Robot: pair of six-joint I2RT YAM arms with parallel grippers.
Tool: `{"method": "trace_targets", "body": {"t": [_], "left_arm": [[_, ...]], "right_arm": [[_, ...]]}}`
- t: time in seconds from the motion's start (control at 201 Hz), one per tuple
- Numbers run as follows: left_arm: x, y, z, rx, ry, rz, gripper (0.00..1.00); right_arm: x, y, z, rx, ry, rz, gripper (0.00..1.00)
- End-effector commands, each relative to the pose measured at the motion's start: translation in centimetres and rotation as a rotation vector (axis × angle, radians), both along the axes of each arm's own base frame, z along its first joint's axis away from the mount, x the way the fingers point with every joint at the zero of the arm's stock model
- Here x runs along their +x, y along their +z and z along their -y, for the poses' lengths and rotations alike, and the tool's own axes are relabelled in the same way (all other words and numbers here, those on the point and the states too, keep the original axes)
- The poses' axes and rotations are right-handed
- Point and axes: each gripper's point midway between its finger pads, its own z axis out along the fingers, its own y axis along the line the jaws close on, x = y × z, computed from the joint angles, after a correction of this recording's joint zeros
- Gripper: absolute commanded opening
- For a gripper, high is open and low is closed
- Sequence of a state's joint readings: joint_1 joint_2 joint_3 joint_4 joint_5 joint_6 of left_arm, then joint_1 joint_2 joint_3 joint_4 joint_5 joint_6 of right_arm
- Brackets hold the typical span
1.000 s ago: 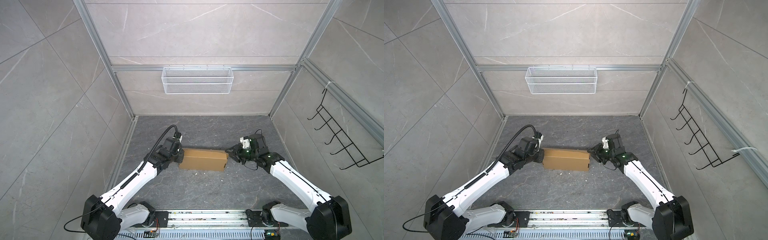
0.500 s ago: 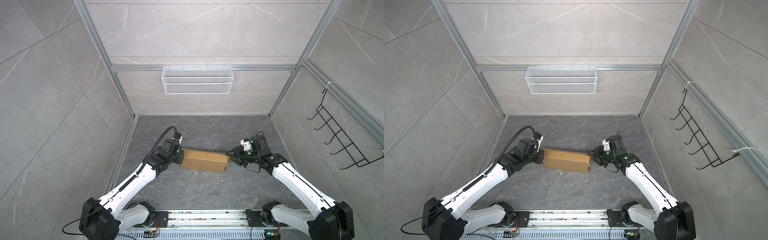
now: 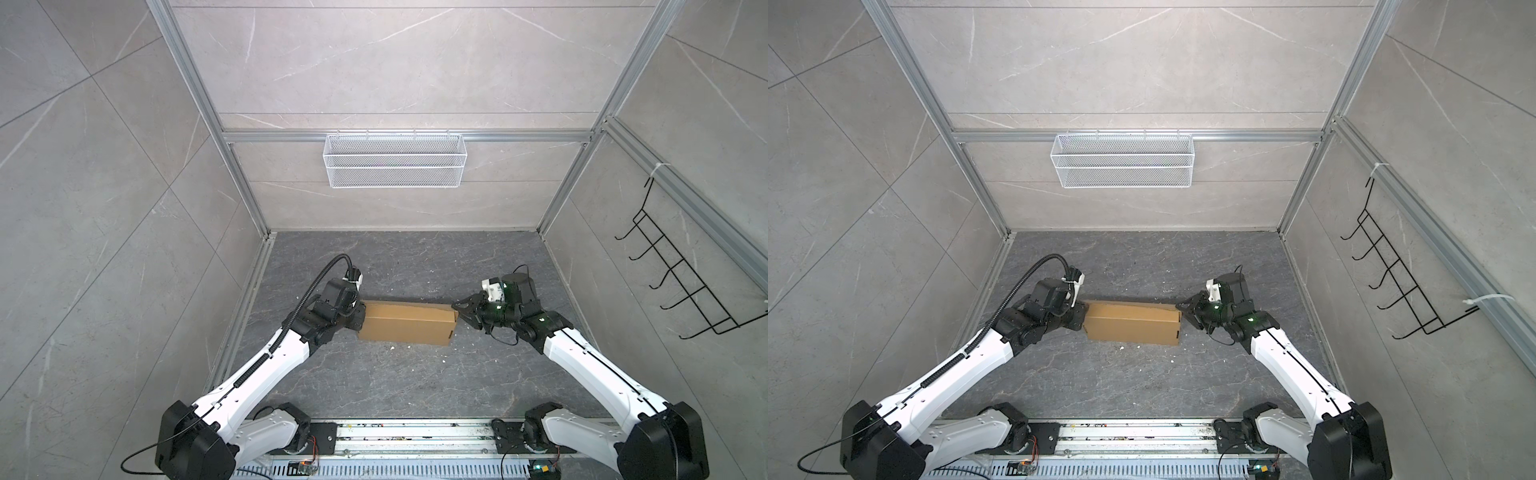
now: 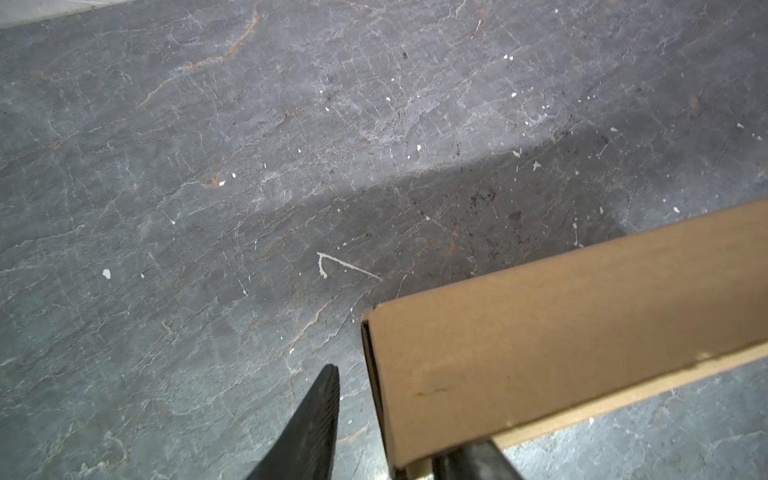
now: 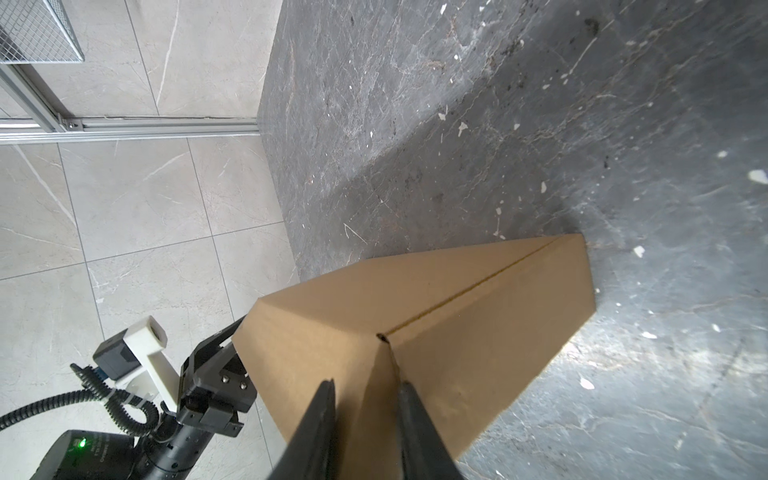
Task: Fold the paper box
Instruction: 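Open the left gripper and lift it off the box's near end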
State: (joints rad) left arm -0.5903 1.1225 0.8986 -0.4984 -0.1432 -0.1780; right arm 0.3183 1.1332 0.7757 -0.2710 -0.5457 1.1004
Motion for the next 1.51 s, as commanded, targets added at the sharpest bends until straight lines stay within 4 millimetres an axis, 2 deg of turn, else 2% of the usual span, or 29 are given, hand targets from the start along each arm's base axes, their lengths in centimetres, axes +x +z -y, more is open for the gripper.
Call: {"method": "trace_targets", "body": {"t": [0.0,0.508,1.025,1.239,1.503], "left_arm": [[-4.6,-3.0,1.7,-0.017,-0.159,-0.204,0.41],[-5.0,0.2,2.5,-0.092,-0.192,-0.155,0.56],[-4.8,3.0,2.9,-0.137,-0.203,-0.104,0.57],[-4.5,3.9,2.2,-0.116,-0.171,-0.09,0.57],[-4.8,6.3,2.1,-0.167,-0.157,-0.057,0.58]], "right_arm": [[-2.7,-4.4,-0.1,-0.041,0.032,-0.181,0.28],[-2.6,-4.6,0.2,-0.05,0.014,-0.193,0.28],[-2.5,-4.8,0.2,-0.055,0.007,-0.198,0.27],[-2.5,-4.9,0.2,-0.055,0.009,-0.198,0.27],[-2.5,-4.9,0.2,-0.055,0.007,-0.199,0.27]]}}
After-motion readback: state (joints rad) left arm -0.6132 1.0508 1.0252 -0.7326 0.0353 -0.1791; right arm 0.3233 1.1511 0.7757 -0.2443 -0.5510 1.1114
